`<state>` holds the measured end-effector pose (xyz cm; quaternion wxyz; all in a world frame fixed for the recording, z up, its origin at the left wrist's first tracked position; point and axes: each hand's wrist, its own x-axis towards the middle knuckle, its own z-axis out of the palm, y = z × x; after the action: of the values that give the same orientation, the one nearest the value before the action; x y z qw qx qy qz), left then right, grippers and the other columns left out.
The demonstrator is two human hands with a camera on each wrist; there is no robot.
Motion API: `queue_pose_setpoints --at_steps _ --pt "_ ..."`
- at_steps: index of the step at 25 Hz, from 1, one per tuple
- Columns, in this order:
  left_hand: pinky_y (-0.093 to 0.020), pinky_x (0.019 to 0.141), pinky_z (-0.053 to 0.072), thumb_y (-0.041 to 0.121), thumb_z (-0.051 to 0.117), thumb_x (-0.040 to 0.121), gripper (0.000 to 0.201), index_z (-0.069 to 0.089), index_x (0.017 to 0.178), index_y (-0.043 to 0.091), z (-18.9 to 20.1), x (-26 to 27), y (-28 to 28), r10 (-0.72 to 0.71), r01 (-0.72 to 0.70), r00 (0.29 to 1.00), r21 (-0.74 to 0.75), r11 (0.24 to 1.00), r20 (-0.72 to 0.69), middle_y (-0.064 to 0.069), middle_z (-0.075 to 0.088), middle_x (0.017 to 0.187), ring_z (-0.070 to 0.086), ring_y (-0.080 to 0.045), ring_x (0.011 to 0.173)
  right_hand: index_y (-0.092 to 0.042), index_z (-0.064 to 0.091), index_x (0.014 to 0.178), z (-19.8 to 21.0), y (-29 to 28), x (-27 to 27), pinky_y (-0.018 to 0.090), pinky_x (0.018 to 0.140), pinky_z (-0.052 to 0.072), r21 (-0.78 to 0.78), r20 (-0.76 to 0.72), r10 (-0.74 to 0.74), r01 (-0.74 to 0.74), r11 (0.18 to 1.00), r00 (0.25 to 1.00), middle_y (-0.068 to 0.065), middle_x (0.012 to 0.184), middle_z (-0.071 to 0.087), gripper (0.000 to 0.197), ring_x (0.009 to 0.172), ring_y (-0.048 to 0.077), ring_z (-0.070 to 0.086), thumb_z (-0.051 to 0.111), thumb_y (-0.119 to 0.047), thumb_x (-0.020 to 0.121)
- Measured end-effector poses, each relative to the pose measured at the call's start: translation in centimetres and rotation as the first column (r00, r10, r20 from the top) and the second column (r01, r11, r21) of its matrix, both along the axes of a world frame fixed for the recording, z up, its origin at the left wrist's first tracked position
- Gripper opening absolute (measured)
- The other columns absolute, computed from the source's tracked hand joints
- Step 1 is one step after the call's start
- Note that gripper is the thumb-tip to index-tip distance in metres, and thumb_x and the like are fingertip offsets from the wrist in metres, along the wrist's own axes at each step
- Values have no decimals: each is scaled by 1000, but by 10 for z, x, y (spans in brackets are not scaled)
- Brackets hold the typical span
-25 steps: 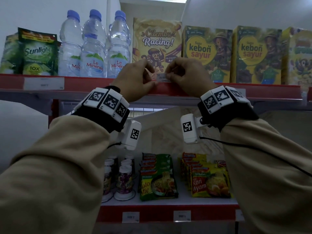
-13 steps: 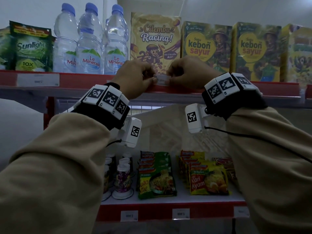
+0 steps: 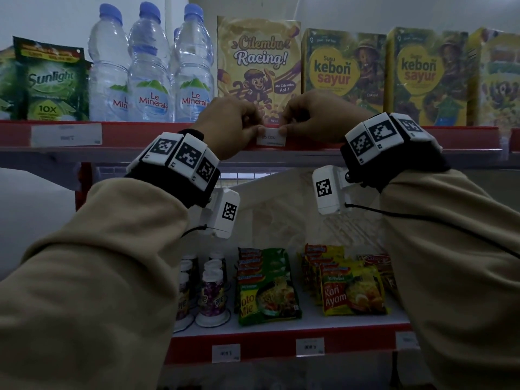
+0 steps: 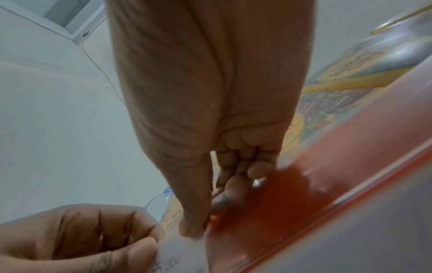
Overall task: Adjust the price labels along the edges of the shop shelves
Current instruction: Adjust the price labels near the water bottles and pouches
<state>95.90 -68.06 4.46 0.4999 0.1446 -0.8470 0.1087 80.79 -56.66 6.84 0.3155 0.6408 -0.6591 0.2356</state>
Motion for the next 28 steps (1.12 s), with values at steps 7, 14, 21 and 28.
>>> queue_pose_setpoints --at_steps 7,14,21,28 --pt "-25 78 41 31 61 91 24 71 106 13 4 1 3 35 -36 998 30 999 55 -1 58 89 52 -14 87 -13 67 106 2 1 2 22 62 33 42 -27 -9 11 999 1000 -12 73 47 23 79 13 47 63 -29 90" --pt "-29 82 49 29 68 87 23 71 100 11 0 5 5 -11 12 1000 75 997 -21 1 59 87 57 -14 87 -13 68 104 6 0 0 4 49 30 56 -50 1 2 998 999 -12 69 47 24 65 7 43 63 -31 90" --pt "-26 80 47 30 71 84 20 71 96 14 2 5 8 22 -21 1000 104 994 0 2 59 87 56 -11 85 -17 66 100 7 1 -3 15 56 33 76 -4 34 -33 997 999 -9 74 51 19 66 2 45 65 -30 88" --pt "-19 82 38 10 65 87 17 70 103 13 -9 11 4 -1 3 997 27 1000 -76 -5 64 102 55 -14 95 -17 66 96 -13 -7 -1 22 66 39 -131 52 134 -126 983 990 -4 84 59 14 74 8 50 68 -21 83"
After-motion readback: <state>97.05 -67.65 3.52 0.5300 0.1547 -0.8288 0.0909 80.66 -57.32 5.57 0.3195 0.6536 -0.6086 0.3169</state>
